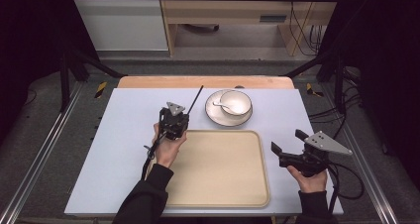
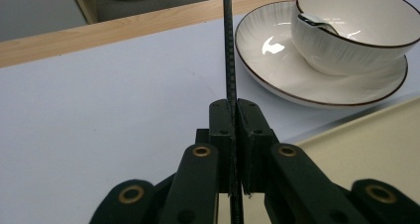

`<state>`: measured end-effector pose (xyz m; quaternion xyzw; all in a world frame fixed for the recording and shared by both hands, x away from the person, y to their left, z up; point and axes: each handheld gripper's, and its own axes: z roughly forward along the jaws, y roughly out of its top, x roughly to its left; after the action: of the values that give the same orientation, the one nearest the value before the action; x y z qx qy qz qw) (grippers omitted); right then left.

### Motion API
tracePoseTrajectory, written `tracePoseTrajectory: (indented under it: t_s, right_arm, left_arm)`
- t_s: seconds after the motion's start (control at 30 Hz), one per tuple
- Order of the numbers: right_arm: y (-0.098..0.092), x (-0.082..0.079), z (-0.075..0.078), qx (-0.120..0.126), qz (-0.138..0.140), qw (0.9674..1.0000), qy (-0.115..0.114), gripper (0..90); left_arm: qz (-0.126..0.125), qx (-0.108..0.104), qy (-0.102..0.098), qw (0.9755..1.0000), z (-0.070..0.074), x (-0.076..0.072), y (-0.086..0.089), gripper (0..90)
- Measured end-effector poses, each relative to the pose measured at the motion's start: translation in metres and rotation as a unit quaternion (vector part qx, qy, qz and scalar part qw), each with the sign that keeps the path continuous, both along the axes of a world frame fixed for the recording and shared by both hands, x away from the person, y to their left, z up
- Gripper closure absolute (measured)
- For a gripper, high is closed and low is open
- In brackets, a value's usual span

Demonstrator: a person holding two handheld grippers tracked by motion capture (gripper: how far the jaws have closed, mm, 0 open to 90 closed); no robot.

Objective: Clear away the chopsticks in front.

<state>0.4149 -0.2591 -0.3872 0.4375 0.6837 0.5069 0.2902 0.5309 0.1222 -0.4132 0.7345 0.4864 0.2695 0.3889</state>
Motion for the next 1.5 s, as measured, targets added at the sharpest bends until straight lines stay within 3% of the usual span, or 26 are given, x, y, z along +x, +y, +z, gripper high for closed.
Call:
tracePoseTrajectory:
  t_s: [0.17,0.2,0.23,0.33,0.47,0.67,1.0,1.33,1.5]
  right_arm:
    - [0.001,0.000,0.000,-0.003,0.000,1.0000,0.000,5.7]
    - [0.001,0.000,0.000,-0.004,0.000,1.0000,0.000,5.8]
    - [0.001,-0.001,0.000,-0.004,0.000,1.0000,-0.001,5.8]
    - [0.001,-0.001,0.000,-0.002,0.000,1.0000,-0.001,5.8]
    - [0.002,-0.001,0.000,-0.004,0.000,1.0000,-0.001,5.8]
    - [0.002,-0.002,0.001,-0.003,0.001,1.0000,-0.002,5.8]
    - [0.003,-0.003,0.001,-0.003,0.001,1.0000,-0.001,5.7]
    - [0.005,-0.002,0.000,-0.007,0.003,1.0000,0.000,5.7]
    - [0.006,-0.002,-0.001,-0.008,0.004,1.0000,0.002,5.8]
  left_arm:
    - [0.010,-0.017,-0.008,0.9998,0.003,-0.024,0.012,85.2]
    - [0.016,-0.029,-0.014,0.9994,0.003,-0.034,0.016,85.1]
    - [0.016,-0.029,-0.014,0.9994,0.003,-0.034,0.016,85.1]
    - [0.013,-0.043,-0.024,0.9987,0.003,-0.054,0.023,85.1]
    - [0.016,-0.049,-0.031,0.9982,0.002,-0.068,0.027,85.1]
    - [0.046,-0.057,-0.044,0.9963,-0.011,-0.100,0.036,85.1]
    - [0.073,-0.069,-0.043,0.9940,-0.029,-0.129,0.041,85.1]
    - [0.086,-0.071,-0.032,0.9933,-0.043,-0.145,0.046,85.1]
    - [0.092,-0.062,-0.024,0.9936,-0.051,-0.150,0.047,85.1]
